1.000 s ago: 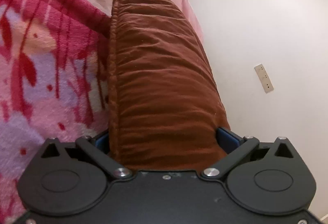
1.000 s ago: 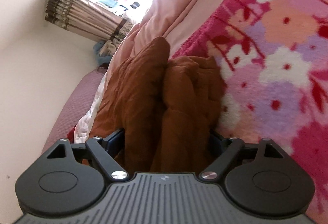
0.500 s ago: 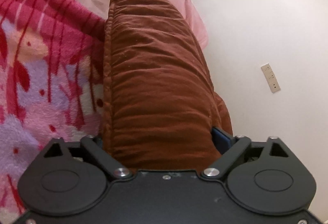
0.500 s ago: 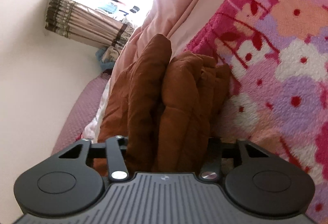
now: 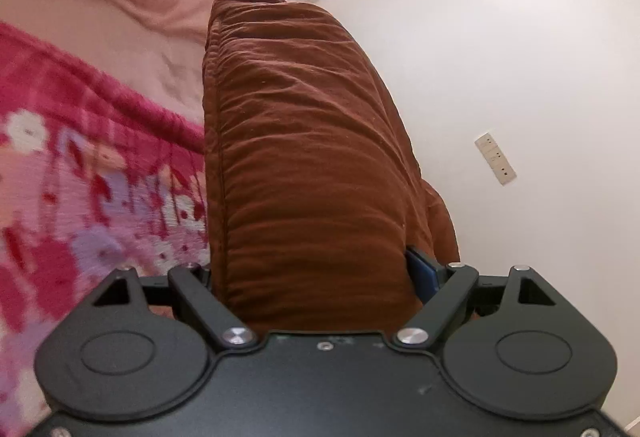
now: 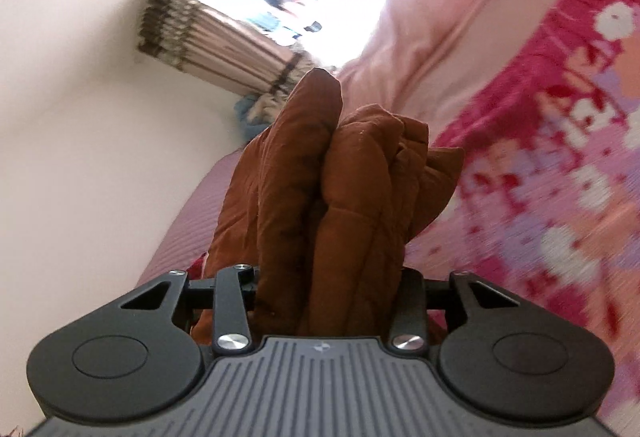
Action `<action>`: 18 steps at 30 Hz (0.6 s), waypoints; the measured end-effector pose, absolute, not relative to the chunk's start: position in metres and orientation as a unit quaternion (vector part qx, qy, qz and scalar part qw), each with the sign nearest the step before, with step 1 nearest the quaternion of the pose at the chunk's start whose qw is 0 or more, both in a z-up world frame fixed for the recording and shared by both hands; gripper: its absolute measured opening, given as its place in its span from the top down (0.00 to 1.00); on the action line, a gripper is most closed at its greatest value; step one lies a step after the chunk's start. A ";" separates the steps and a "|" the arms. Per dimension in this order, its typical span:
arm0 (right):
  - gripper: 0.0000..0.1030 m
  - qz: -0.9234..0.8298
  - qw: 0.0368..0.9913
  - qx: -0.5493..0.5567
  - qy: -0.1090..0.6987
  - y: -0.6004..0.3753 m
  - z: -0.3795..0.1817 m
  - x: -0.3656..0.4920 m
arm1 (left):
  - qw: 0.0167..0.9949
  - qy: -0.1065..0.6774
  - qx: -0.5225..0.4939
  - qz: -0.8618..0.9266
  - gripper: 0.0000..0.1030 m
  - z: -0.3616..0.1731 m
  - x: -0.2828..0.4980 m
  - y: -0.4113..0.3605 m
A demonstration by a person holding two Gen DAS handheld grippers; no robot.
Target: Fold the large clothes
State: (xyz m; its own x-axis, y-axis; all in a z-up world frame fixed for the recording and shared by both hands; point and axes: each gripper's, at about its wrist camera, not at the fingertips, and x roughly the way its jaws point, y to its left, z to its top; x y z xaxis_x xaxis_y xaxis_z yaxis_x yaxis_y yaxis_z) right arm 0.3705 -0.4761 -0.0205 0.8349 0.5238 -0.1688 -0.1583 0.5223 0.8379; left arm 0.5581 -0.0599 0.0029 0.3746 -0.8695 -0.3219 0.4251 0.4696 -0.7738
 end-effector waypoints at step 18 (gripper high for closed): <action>0.56 0.220 0.851 0.414 0.237 -0.364 -0.061 0.336 | 0.792 0.373 -0.314 -0.367 0.18 -0.069 0.480 0.049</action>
